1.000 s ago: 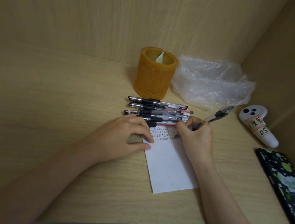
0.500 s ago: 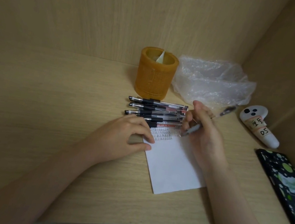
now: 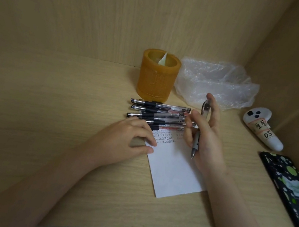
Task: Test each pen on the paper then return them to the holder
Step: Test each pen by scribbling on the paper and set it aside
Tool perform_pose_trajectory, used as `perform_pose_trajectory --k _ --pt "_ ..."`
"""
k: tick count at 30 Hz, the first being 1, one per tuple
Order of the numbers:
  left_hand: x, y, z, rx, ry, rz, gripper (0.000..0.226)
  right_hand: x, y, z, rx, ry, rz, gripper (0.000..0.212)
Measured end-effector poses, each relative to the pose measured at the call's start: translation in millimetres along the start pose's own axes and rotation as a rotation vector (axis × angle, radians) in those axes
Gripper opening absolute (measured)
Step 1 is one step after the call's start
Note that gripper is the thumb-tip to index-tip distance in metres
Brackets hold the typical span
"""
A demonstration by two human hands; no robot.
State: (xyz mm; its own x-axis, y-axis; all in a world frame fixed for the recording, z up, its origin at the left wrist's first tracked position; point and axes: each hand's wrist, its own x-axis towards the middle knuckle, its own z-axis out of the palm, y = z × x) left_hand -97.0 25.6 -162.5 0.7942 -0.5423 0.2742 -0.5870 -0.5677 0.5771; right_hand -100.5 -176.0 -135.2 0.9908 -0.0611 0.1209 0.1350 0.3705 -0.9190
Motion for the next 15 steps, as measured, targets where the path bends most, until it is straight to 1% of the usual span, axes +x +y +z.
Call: perform_pose_trajectory --k 2,6,10,15 --pt "-0.1 0.2 -0.2 -0.002 0.000 0.004 0.018 -0.8 0.0 0.9 -0.003 -0.004 -0.008 0.059" --pt "-0.1 1.1 -0.8 -0.004 0.008 0.007 0.033 -0.8 -0.1 1.3 0.009 0.002 0.001 0.065" --pt "0.4 0.7 0.0 0.001 0.006 -0.003 0.024 -2.4 -0.5 2.5 -0.022 0.007 -0.002 0.059" --pt "0.3 1.8 -0.8 0.001 0.010 0.005 0.034 -1.2 2.6 4.5 -0.016 0.025 0.028 0.051"
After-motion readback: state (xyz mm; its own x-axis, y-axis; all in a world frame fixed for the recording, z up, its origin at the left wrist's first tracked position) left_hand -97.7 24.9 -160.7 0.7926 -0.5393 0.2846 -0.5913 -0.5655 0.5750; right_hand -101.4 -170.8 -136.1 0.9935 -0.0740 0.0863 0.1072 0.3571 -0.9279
